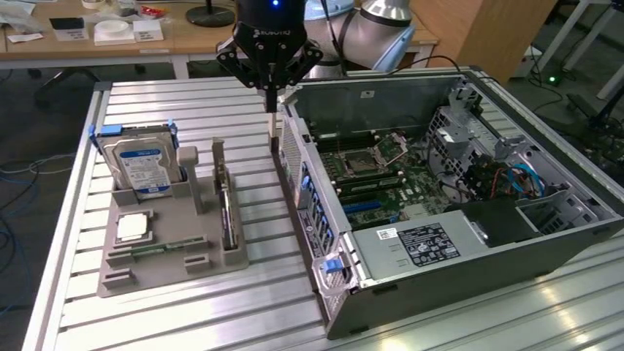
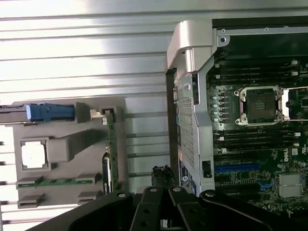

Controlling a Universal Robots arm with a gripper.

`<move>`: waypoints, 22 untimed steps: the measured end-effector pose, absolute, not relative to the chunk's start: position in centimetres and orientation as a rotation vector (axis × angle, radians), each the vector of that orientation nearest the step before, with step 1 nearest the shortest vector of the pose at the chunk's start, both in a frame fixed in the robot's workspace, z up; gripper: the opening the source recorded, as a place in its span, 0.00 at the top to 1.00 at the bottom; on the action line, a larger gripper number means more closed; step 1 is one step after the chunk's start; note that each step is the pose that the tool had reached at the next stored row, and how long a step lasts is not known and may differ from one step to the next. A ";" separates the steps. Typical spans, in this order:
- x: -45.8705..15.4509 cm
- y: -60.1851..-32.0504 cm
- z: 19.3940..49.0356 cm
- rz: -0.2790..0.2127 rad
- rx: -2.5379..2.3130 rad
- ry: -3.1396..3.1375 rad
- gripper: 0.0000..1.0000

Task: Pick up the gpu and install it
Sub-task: 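Reach for the gpu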

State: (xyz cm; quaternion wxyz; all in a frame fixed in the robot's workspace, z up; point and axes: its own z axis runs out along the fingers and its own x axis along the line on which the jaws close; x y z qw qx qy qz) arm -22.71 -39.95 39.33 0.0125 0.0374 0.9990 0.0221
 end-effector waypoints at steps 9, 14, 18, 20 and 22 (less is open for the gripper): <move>-24.1 -40.0 39.3 0.069 0.117 3.114 0.89; -24.9 -40.0 39.3 0.069 0.117 3.114 0.89; -25.6 -40.0 39.3 0.069 0.117 3.114 0.89; -26.0 -40.0 39.3 0.069 0.117 3.114 0.89; -26.3 -40.1 39.3 0.069 0.117 3.114 0.89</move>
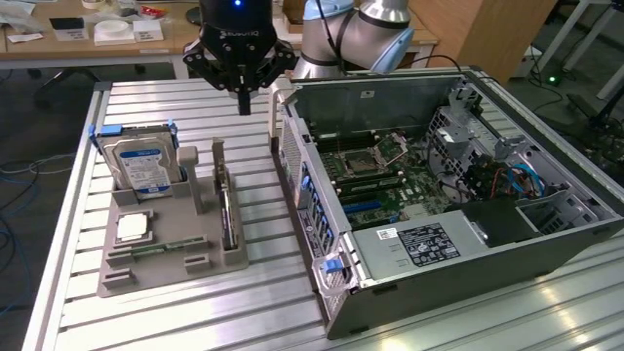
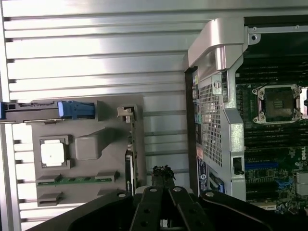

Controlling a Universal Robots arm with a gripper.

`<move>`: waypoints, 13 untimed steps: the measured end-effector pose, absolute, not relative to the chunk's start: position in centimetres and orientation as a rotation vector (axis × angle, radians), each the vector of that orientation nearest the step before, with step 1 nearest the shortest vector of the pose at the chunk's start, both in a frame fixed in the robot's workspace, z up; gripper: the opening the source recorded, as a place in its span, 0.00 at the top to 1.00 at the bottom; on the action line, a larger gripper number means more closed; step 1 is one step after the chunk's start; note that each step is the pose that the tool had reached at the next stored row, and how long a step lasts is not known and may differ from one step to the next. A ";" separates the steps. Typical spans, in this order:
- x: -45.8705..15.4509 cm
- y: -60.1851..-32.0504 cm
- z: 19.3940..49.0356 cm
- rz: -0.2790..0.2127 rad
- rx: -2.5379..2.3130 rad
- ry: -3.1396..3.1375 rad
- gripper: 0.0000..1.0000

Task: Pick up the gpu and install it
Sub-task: 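Reach for the gpu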

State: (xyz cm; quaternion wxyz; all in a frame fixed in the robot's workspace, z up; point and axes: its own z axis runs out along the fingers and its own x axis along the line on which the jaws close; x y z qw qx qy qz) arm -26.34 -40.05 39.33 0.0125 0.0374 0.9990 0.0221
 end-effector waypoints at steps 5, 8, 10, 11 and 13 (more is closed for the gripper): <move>-27.3 -40.1 39.3 0.069 0.117 3.114 0.89; -27.9 -40.1 39.3 0.069 0.117 3.114 0.89; -28.3 -40.1 39.3 0.069 0.117 3.114 0.89; -28.5 -40.1 39.3 0.069 0.117 3.114 0.89; -28.8 -40.1 39.3 0.069 0.117 3.114 0.89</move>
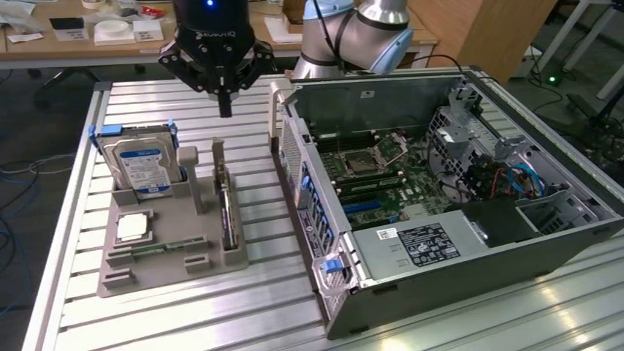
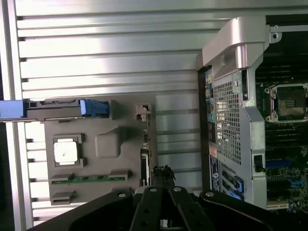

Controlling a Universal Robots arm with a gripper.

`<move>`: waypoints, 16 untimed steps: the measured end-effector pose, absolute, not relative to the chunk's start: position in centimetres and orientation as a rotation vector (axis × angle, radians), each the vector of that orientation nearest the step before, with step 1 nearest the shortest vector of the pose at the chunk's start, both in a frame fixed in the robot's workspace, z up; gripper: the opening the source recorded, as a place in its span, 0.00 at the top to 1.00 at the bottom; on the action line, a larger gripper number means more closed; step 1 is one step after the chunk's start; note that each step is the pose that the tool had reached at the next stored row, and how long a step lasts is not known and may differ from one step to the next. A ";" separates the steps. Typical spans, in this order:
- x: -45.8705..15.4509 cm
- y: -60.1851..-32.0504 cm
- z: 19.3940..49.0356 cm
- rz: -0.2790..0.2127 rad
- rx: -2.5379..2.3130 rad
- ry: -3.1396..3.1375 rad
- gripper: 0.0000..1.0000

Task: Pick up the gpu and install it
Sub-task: 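Reach for the gpu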

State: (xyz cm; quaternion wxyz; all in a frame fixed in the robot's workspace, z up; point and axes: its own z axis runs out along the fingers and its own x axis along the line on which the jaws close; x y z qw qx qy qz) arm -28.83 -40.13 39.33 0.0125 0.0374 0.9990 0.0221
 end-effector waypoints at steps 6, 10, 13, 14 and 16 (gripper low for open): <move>-30.0 -40.2 39.3 0.069 0.117 3.114 0.89; -30.7 -40.2 39.3 0.069 0.117 3.114 0.89; -31.2 -40.2 39.3 0.069 0.117 3.114 0.89; -31.3 -40.2 39.3 0.069 0.117 3.114 0.89; -31.3 -40.2 39.3 0.069 0.116 3.114 0.89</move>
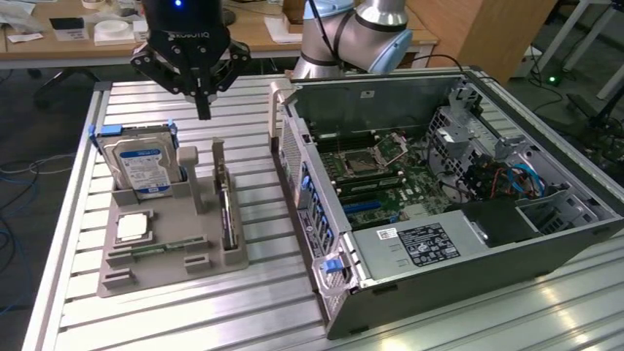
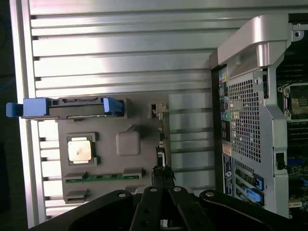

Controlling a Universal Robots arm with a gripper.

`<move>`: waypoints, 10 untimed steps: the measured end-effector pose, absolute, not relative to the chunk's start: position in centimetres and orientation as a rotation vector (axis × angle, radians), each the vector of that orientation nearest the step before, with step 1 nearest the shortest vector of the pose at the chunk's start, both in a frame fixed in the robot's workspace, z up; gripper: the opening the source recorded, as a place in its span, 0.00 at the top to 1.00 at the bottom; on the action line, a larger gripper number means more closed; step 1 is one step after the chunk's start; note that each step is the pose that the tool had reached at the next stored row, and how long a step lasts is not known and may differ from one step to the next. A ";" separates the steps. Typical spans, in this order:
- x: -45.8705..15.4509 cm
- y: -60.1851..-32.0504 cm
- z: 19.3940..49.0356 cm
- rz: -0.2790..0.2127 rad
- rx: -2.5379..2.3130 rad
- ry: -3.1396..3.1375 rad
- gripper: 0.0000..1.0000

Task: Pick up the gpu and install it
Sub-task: 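Reach for the gpu, then pick up the gpu and move the gpu toward the slot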

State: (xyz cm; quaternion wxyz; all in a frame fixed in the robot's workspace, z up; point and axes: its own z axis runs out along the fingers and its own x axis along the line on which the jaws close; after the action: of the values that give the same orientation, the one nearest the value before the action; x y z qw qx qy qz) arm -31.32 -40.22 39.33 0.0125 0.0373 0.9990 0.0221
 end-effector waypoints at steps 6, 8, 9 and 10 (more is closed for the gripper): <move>-31.3 -40.2 39.3 0.069 0.117 3.114 0.89; -31.3 -40.2 39.3 0.069 0.117 3.114 0.89; -31.3 -40.2 39.3 0.069 0.117 3.114 0.89; -31.3 -40.2 39.3 0.069 0.117 3.114 0.89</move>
State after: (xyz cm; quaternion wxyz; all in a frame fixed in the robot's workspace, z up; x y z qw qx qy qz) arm -31.34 -40.22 39.33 0.0125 0.0374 0.9990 0.0221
